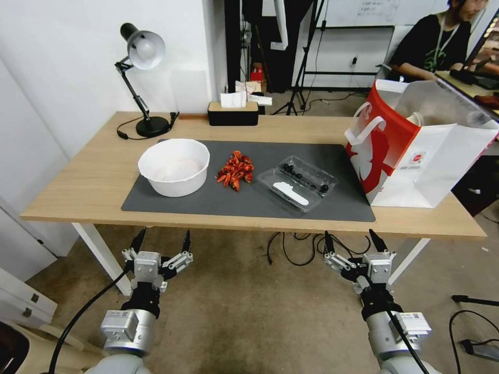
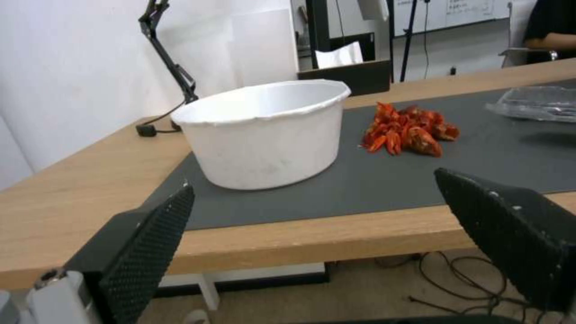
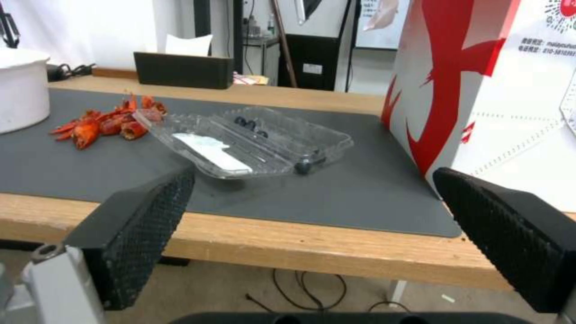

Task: Close the disposable takeout box, then place it into the delivery bag.

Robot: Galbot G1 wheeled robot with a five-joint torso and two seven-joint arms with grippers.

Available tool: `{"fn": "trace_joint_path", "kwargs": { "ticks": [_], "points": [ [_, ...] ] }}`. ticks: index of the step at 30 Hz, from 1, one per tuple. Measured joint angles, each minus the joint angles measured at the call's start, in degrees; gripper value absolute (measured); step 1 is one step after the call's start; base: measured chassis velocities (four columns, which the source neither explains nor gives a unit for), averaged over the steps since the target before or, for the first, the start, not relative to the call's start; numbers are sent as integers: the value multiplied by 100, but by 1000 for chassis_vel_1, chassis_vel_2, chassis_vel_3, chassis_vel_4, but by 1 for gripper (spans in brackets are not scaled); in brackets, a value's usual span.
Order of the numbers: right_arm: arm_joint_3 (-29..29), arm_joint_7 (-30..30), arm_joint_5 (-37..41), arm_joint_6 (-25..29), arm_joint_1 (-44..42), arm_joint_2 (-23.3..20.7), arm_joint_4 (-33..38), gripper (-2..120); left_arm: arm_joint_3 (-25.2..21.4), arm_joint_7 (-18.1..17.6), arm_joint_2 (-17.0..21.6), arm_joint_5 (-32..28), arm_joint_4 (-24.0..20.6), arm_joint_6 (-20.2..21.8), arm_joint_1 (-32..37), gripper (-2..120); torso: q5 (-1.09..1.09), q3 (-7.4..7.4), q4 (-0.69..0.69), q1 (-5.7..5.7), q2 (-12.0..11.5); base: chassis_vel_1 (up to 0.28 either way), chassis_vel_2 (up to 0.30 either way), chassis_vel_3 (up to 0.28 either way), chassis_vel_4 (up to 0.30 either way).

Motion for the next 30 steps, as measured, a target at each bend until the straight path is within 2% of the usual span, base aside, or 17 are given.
{"fn": "trace_joint_path", "kwargs": {
  "ticks": [30],
  "points": [
    [48, 8, 100, -102, 42, -22, 9, 100, 36, -65, 42, -61, 52, -6, -107, 100, 2, 0, 2, 0, 0, 0, 0, 0, 0]
  ]
}}
